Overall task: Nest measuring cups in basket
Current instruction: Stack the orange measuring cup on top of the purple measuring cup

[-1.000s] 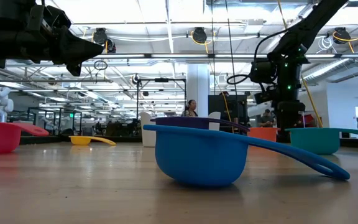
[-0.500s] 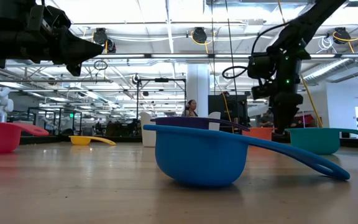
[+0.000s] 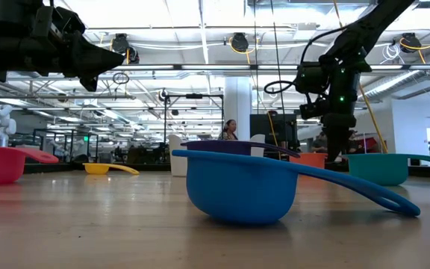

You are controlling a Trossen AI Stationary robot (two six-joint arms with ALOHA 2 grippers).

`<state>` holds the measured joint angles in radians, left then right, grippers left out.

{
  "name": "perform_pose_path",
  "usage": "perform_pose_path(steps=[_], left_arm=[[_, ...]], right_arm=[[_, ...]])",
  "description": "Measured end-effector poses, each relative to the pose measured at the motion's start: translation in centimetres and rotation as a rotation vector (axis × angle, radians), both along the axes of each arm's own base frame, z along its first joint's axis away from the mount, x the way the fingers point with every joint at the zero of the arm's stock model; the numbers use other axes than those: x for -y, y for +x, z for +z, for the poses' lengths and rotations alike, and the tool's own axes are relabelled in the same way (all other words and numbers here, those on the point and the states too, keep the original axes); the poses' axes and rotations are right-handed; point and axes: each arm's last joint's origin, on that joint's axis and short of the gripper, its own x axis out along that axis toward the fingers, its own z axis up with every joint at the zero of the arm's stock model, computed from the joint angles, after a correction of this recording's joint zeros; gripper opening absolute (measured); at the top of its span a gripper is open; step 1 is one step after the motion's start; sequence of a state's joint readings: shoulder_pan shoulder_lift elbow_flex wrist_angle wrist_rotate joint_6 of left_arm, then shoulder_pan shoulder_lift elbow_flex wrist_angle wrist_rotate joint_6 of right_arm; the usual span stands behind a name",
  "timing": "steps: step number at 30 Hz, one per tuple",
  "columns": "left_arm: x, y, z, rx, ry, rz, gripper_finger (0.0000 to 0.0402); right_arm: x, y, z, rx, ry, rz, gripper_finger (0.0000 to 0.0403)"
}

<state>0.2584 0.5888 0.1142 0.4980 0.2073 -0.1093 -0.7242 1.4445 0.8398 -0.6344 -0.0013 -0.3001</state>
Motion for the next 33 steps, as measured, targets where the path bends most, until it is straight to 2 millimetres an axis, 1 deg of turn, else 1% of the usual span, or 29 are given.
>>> perform_pose_path(steps=[4,6,13,19,21,24,26,30,33], left_arm=[[0.0,0.0,0.0,0.0,0.0,0.0,0.0028],[0.0,0.0,0.0,0.0,0.0,0.0,0.0028],[0.0,0.0,0.0,0.0,0.0,0.0,0.0028],[0.0,0.0,0.0,0.0,0.0,0.0,0.0028],[0.0,0.0,0.0,0.0,0.0,0.0,0.0028],[0.0,0.0,0.0,0.0,0.0,0.0,0.0028],[0.0,0.0,0.0,0.0,0.0,0.0,0.0028],[0.0,0.0,0.0,0.0,0.0,0.0,0.0028],[0.0,0.0,0.0,0.0,0.0,0.0,0.0028]], right_arm=[[-0.1,-0.1,0.0,-0.007,0.006,0.002,0.0151],[-0.1,-0.1,0.0,-0.012,0.01,0.002,0.0136],[-0.1,-0.1,0.0,-0.013,0.009,0.008,0.0113],[0.0,0.0,0.0,0.002,-0.004,0.015,0.0076],[0.0,0.1,0.0,0.015,0.003,0.029,0.007],[-0.1,0.1,0.0,0.012,0.002,0.079,0.0072],[-0.2,0.1,0.0,-0.007,0.001,0.125,0.0082],[-0.7,0.1,-0.1,-0.082,-0.031,0.212,0.0124],[-1.0,0.2,-0.1,-0.13,-0.057,0.239,0.0163]])
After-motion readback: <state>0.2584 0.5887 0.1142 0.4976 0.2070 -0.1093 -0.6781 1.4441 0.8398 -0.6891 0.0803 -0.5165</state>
